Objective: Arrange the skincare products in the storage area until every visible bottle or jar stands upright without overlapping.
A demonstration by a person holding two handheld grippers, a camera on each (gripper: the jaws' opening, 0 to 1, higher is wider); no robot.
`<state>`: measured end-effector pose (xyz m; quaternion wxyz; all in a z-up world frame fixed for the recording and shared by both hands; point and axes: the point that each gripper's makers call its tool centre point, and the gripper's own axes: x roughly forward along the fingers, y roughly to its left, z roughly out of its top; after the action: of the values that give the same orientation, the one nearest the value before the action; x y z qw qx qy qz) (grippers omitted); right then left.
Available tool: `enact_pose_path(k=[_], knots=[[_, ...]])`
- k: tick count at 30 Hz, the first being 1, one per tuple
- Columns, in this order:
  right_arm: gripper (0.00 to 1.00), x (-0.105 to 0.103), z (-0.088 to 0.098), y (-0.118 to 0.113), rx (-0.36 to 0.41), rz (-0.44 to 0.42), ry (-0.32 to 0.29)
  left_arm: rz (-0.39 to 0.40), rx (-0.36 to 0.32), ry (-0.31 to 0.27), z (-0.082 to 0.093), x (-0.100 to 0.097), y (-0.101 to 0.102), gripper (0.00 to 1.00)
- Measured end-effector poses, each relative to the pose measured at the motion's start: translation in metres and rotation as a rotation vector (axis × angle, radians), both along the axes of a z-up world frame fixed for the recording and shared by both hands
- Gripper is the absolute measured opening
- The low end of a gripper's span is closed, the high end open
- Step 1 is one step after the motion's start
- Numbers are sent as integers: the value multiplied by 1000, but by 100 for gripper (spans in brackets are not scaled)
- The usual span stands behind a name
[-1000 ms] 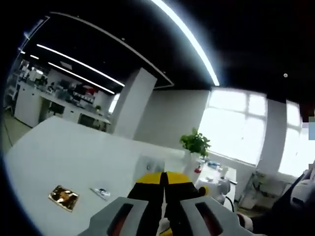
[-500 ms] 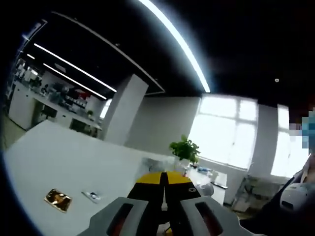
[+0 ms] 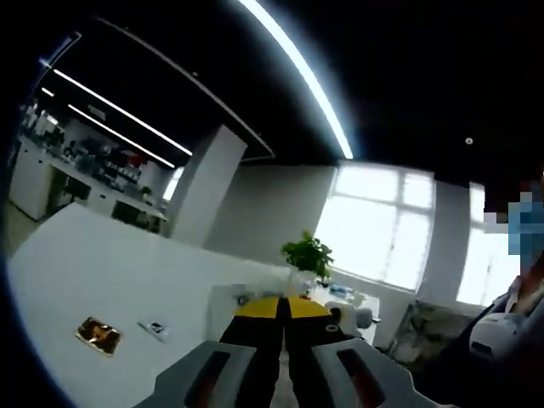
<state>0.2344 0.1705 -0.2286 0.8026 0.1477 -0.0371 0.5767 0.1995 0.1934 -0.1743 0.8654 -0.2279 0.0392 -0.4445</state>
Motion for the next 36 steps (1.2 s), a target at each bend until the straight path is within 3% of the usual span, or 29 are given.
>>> enact_pose_path(k=[5, 7, 10, 15, 18, 23, 27, 31, 36], knots=[[47, -13, -1, 7, -3, 45, -2, 58, -16, -30, 7, 5, 11, 0], [55, -9, -8, 10, -44, 25, -2, 62, -32, -39, 12, 3, 14, 0], [73, -10, -18, 17, -62, 48, 58, 56, -61, -63, 20, -1, 16, 0], [88, -12, -24, 23, -42, 99, 148, 29, -120, -126, 34, -9, 16, 0], [95, -18, -19, 25, 13, 145, 197, 9, -145, -117, 33, -10, 15, 0], [97, -21, -4, 20, 112, 180, 219, -31, -133, -125, 29, -17, 7, 0], [90, -17, 13, 6, 233, 177, 238, -43, -149, -132, 31, -21, 14, 0], [67, -24, 33, -8, 333, 205, 190, -18, -179, -127, 28, -23, 28, 0], [41, -27, 39, -15, 332, 203, 116, 17, -204, -97, 15, -24, 45, 0]])
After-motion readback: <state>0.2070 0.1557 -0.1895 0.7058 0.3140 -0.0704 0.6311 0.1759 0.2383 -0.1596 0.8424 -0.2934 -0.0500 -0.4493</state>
